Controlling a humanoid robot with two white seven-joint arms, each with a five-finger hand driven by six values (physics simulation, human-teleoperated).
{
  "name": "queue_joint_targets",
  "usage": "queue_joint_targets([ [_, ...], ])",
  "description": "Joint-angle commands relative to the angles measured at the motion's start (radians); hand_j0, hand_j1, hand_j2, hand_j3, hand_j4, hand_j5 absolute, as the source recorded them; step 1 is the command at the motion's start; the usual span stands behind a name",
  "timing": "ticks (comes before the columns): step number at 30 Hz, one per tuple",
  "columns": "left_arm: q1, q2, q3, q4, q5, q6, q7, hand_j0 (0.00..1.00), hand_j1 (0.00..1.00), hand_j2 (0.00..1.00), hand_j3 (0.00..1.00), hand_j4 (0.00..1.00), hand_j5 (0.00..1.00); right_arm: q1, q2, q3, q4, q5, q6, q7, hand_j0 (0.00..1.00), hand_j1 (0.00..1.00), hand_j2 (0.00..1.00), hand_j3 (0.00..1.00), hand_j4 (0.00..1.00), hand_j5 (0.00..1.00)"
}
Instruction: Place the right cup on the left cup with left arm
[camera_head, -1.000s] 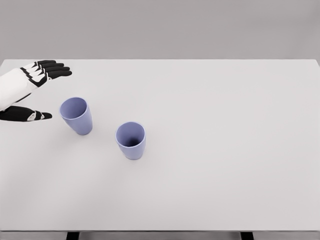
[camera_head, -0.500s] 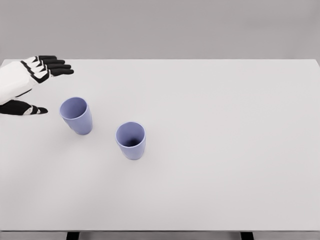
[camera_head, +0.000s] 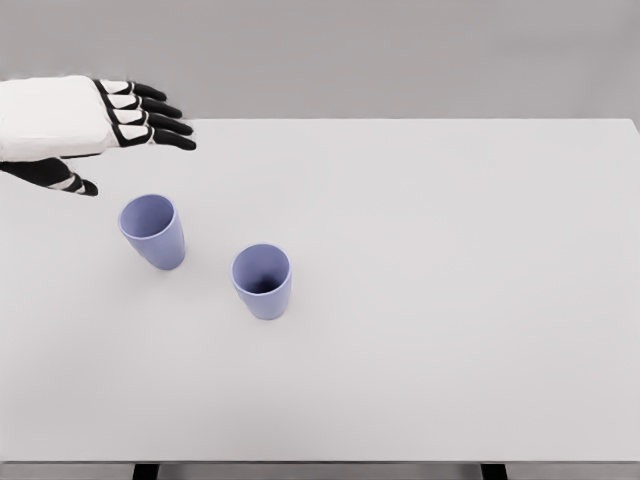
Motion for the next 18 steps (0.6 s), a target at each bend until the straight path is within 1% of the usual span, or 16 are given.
queue_joint_targets([
  [1, 0.003, -0.003, -0.088, -0.001, 0.012, 0.001, 0.0, 1.0, 1.0, 1.0, 1.0, 1.0, 1.0, 0.0, 0.0, 0.0, 0.0, 0.0, 0.0, 0.0, 1.0, 1.0, 1.0, 1.0, 1.0, 1.0],
  [4, 0.0, -0.02, -0.077, -0.002, 0.012, 0.001, 0.0, 1.0, 1.0, 1.0, 1.0, 1.0, 1.0, 0.0, 0.0, 0.0, 0.0, 0.0, 0.001, 0.0, 1.0, 1.0, 1.0, 1.0, 1.0, 1.0],
  [7, 0.009, -0.068, -0.079, -0.002, 0.013, 0.001, 0.0, 1.0, 1.0, 1.0, 1.0, 1.0, 1.0, 0.0, 0.0, 0.0, 0.0, 0.0, 0.0, 0.0, 1.0, 1.0, 1.0, 1.0, 1.0, 1.0],
  [10, 0.009, -0.14, -0.077, -0.002, 0.014, 0.001, 0.002, 1.0, 1.0, 1.0, 1.0, 1.0, 1.0, 0.0, 0.0, 0.0, 0.0, 0.0, 0.0, 0.0, 1.0, 1.0, 1.0, 1.0, 1.0, 1.0],
  [12, 0.009, -0.161, -0.079, -0.002, 0.014, 0.001, 0.0, 1.0, 1.0, 1.0, 1.0, 1.0, 1.0, 0.0, 0.0, 0.0, 0.0, 0.0, 0.0, 0.0, 1.0, 1.0, 1.0, 1.0, 1.0, 1.0],
  [15, 0.012, -0.167, -0.079, -0.002, 0.005, 0.001, -0.004, 1.0, 1.0, 1.0, 1.0, 1.0, 1.0, 0.0, 0.0, 0.0, 0.0, 0.0, 0.0, 0.0, 1.0, 1.0, 1.0, 1.0, 1.0, 1.0],
  [17, 0.029, -0.193, -0.077, -0.002, 0.002, 0.001, -0.01, 1.0, 1.0, 1.0, 1.0, 1.0, 1.0, 0.0, 0.0, 0.0, 0.0, 0.0, 0.0, 0.0, 1.0, 1.0, 1.0, 1.0, 1.0, 1.0],
  [18, 0.027, -0.209, -0.077, -0.002, -0.003, 0.001, -0.01, 1.0, 1.0, 1.0, 1.0, 1.0, 1.0, 0.0, 0.0, 0.0, 0.0, 0.0, 0.0, 0.0, 1.0, 1.0, 1.0, 1.0, 1.0, 1.0],
])
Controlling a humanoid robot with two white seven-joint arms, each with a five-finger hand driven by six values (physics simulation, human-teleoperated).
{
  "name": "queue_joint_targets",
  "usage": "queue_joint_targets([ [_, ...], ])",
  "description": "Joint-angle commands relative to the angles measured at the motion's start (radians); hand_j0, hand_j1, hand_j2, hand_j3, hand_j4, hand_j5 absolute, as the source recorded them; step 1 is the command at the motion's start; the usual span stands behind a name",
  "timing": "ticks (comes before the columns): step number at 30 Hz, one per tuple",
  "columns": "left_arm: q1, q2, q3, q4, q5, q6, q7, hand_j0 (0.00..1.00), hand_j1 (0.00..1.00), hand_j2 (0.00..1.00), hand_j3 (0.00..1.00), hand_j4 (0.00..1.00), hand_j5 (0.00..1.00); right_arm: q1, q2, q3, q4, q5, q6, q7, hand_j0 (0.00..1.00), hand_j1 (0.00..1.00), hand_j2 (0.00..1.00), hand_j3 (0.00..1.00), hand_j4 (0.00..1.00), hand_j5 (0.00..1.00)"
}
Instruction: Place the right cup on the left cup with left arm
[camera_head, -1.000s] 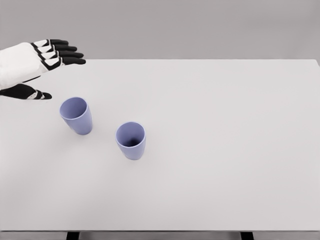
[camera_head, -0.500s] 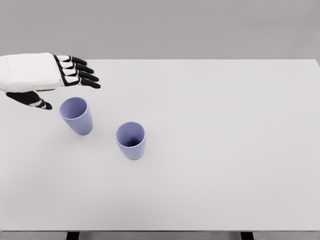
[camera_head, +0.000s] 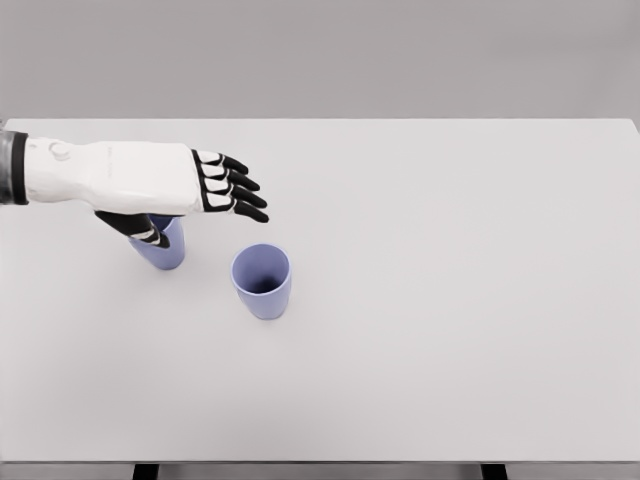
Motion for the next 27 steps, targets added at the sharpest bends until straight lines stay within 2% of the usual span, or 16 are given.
queue_joint_targets([
  [1, 0.0, -0.033, 0.002, 0.0, -0.001, 0.001, -0.004, 1.0, 1.0, 1.0, 1.0, 1.0, 1.0, 0.0, 0.0, 0.0, 0.0, 0.0, 0.0, 0.0, 1.0, 1.0, 1.0, 1.0, 1.0, 1.0],
  [5, 0.003, -0.06, 0.002, 0.0, -0.052, 0.001, -0.004, 0.97, 0.97, 0.97, 0.97, 0.97, 0.97, 0.0, 0.0, 0.0, 0.0, 0.0, 0.0, 0.0, 1.0, 1.0, 1.0, 1.0, 1.0, 1.0],
  [8, 0.012, -0.074, 0.003, 0.0, -0.06, 0.001, -0.004, 0.94, 0.94, 0.94, 0.94, 0.94, 0.94, 0.0, 0.0, 0.0, 0.0, 0.0, 0.0, 0.0, 1.0, 1.0, 1.0, 1.0, 1.0, 1.0],
  [9, 0.037, -0.096, 0.01, 0.0, -0.061, 0.001, -0.004, 0.94, 0.94, 0.94, 0.94, 0.94, 0.94, 0.0, 0.0, 0.0, 0.0, 0.0, 0.0, 0.0, 1.0, 1.0, 1.0, 1.0, 1.0, 1.0],
  [11, 0.043, -0.105, 0.016, 0.0, -0.064, 0.001, -0.006, 0.94, 0.94, 0.94, 0.94, 0.94, 0.94, 0.0, 0.0, 0.0, 0.0, 0.0, 0.0, 0.0, 1.0, 1.0, 1.0, 1.0, 1.0, 1.0],
  [14, 0.04, -0.139, 0.014, 0.0, -0.093, 0.001, -0.004, 1.0, 1.0, 1.0, 1.0, 1.0, 1.0, 0.0, 0.0, 0.0, 0.0, 0.0, 0.0, 0.0, 1.0, 1.0, 1.0, 1.0, 1.0, 1.0],
  [19, 0.044, -0.151, 0.013, 0.0, -0.129, 0.001, -0.004, 1.0, 1.0, 1.0, 1.0, 1.0, 1.0, 0.0, 0.0, 0.0, 0.0, 0.0, 0.0, 0.0, 1.0, 1.0, 1.0, 1.0, 1.0, 1.0],
  [25, 0.048, -0.165, 0.005, 0.0, -0.133, 0.001, -0.003, 1.0, 1.0, 1.0, 1.0, 1.0, 1.0, 0.0, 0.0, 0.0, 0.0, 0.0, 0.0, 0.0, 1.0, 1.0, 1.0, 1.0, 1.0, 1.0],
  [27, 0.058, -0.171, 0.005, 0.0, -0.17, 0.001, -0.004, 1.0, 1.0, 1.0, 1.0, 1.0, 1.0, 0.0, 0.0, 0.0, 0.0, 0.0, 0.0, 0.0, 1.0, 1.0, 1.0, 1.0, 1.0, 1.0],
])
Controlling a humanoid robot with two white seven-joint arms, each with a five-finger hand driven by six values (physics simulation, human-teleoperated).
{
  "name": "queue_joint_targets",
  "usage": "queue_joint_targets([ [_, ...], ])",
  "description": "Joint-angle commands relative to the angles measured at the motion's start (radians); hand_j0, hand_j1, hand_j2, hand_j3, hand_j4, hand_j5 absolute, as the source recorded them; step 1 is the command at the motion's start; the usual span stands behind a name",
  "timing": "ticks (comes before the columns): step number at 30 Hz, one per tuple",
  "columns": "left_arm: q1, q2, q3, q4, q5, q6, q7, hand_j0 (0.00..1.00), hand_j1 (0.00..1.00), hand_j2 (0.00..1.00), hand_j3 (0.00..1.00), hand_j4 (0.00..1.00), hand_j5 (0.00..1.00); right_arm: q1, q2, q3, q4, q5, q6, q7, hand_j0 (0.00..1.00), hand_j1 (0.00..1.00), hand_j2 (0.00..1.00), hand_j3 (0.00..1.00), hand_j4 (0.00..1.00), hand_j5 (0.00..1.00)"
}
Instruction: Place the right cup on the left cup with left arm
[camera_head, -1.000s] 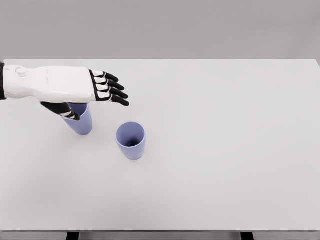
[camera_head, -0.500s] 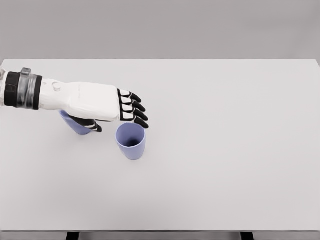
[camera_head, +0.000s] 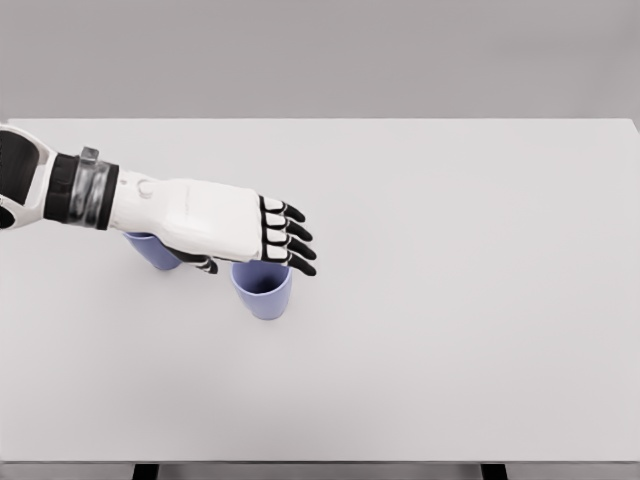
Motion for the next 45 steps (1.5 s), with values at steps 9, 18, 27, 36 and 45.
queue_joint_targets([
  [9, 0.005, -0.03, -0.018, 0.0, -0.042, 0.001, 0.0, 1.0, 1.0, 1.0, 1.0, 1.0, 1.0, 0.0, 0.0, 0.0, 0.0, 0.0, 0.0, 0.0, 1.0, 1.0, 1.0, 1.0, 1.0, 1.0],
  [18, 0.005, -0.036, -0.022, 0.002, -0.062, 0.001, 0.0, 1.0, 1.0, 1.0, 1.0, 1.0, 1.0, 0.0, 0.0, 0.0, 0.0, 0.0, 0.0, 0.0, 1.0, 1.0, 1.0, 1.0, 1.0, 1.0],
  [27, 0.006, -0.057, -0.041, 0.006, -0.062, 0.001, 0.002, 1.0, 1.0, 1.0, 1.0, 1.0, 1.0, 0.0, 0.0, 0.0, 0.0, 0.0, 0.0, 0.0, 1.0, 1.0, 1.0, 1.0, 1.0, 1.0],
  [36, 0.006, -0.056, -0.042, 0.035, -0.072, 0.001, 0.002, 1.0, 1.0, 1.0, 1.0, 1.0, 1.0, 0.0, 0.0, 0.0, 0.0, 0.0, 0.0, 0.0, 1.0, 1.0, 1.0, 1.0, 1.0, 1.0],
  [45, 0.048, -0.086, -0.042, 0.072, -0.072, 0.001, 0.002, 1.0, 1.0, 1.0, 1.0, 1.0, 1.0, 0.0, 0.0, 0.0, 0.0, 0.0, 0.0, 0.0, 1.0, 1.0, 1.0, 1.0, 1.0, 1.0],
])
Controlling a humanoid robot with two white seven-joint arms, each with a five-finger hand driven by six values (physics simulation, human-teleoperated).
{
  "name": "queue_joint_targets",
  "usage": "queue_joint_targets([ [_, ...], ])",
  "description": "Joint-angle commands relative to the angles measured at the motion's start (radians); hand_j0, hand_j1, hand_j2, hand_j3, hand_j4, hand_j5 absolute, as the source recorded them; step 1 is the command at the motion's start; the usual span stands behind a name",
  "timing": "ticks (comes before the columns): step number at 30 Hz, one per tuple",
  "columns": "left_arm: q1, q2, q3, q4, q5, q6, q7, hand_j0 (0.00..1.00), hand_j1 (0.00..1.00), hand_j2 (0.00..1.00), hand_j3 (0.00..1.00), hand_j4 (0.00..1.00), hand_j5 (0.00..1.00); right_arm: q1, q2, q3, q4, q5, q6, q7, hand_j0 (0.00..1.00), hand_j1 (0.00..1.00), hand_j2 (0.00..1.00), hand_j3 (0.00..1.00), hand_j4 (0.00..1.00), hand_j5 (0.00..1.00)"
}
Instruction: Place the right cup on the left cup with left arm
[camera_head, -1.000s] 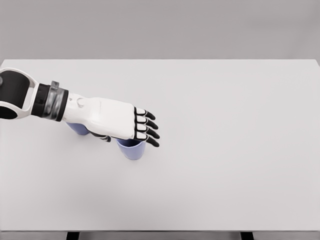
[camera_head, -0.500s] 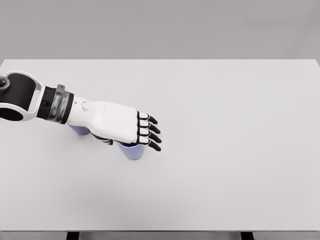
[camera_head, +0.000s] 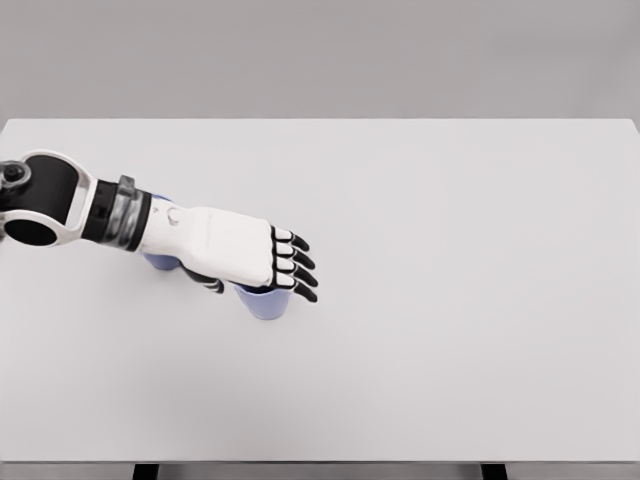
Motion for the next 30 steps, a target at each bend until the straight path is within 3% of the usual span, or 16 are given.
queue_joint_targets([
  [1, 0.0, -0.01, 0.002, 0.007, 0.006, 0.001, 0.0, 1.0, 1.0, 1.0, 1.0, 1.0, 1.0, 0.0, 0.0, 0.0, 0.0, 0.0, 0.0, 0.0, 1.0, 1.0, 1.0, 1.0, 1.0, 1.0],
  [30, 0.021, -0.044, 0.0, 0.087, 0.004, 0.001, 0.0, 1.0, 1.0, 1.0, 1.0, 1.0, 1.0, 0.0, 0.0, 0.0, 0.0, 0.0, 0.0, 0.0, 1.0, 1.0, 1.0, 1.0, 1.0, 1.0],
])
